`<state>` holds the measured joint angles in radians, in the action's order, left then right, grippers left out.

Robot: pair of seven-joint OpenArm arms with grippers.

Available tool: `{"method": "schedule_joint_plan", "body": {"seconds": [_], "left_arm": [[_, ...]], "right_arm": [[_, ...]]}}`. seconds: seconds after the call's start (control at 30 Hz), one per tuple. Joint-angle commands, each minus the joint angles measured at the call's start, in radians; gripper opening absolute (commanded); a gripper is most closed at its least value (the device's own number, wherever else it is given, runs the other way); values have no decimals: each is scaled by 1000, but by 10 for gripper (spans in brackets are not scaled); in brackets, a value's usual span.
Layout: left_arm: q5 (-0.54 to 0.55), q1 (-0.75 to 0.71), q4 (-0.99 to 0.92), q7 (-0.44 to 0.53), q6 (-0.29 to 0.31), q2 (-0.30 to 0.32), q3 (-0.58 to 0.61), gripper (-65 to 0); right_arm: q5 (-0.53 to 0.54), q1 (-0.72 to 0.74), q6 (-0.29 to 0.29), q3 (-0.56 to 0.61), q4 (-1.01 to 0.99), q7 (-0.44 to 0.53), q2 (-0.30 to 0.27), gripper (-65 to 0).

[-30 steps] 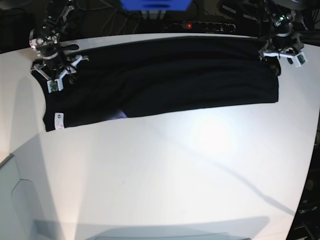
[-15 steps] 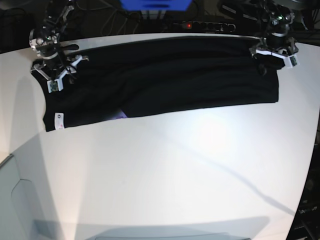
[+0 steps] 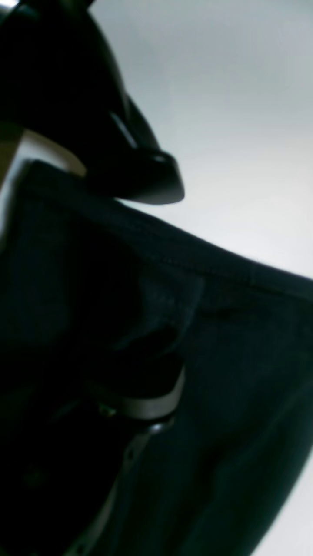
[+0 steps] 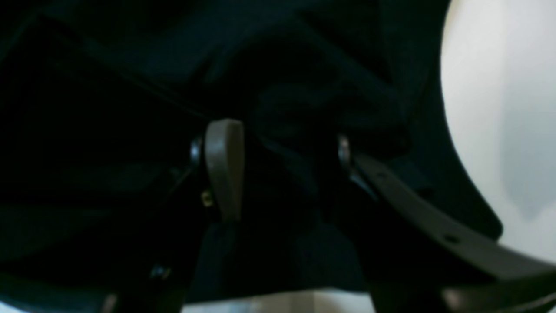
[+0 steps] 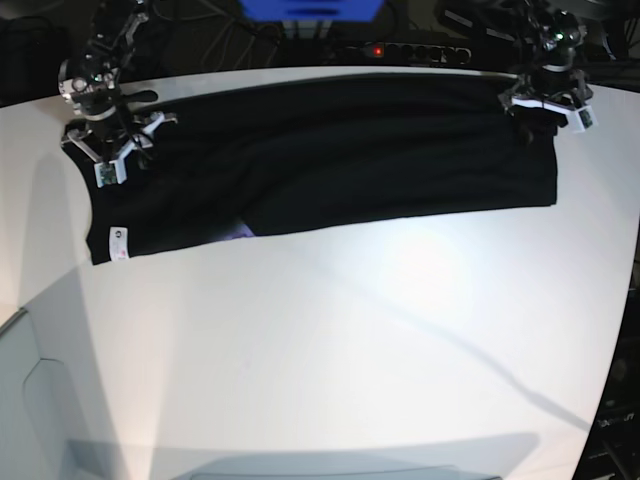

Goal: Fold the T-shirt properly
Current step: 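Regrasp the band end with the left gripper, then carry the held band end with the left gripper toward the right gripper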

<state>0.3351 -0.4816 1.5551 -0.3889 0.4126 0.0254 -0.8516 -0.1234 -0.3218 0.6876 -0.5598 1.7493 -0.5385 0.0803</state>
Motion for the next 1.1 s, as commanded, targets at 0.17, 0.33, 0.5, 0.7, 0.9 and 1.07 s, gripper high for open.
{"method": "schedule_joint_plan", "body": {"seconds": [0.17, 0.33, 0.5, 0.7, 0.9, 1.07], "left_arm": [[6, -12, -2, 14, 4, 12, -8, -130], [8, -7, -2, 14, 4, 9, -11, -361], [8, 13, -2, 14, 4, 6, -14, -538], [8, 7, 51, 15, 4, 0, -14, -650], [5, -33, 238, 20, 4, -71, -14, -648], [-4, -55, 397, 12, 6, -149, 33, -648]], "right_arm": [[-11, 0, 11, -6, 8, -12, -4, -379], [-11, -1, 11, -6, 8, -12, -4, -379], [-11, 0, 11, -6, 8, -12, -4, -379], [-11, 0, 11, -6, 8, -12, -6, -379], [-11, 0, 11, -6, 8, -12, -4, -379], [-11, 0, 11, -3, 8, -12, -4, -379]]}}
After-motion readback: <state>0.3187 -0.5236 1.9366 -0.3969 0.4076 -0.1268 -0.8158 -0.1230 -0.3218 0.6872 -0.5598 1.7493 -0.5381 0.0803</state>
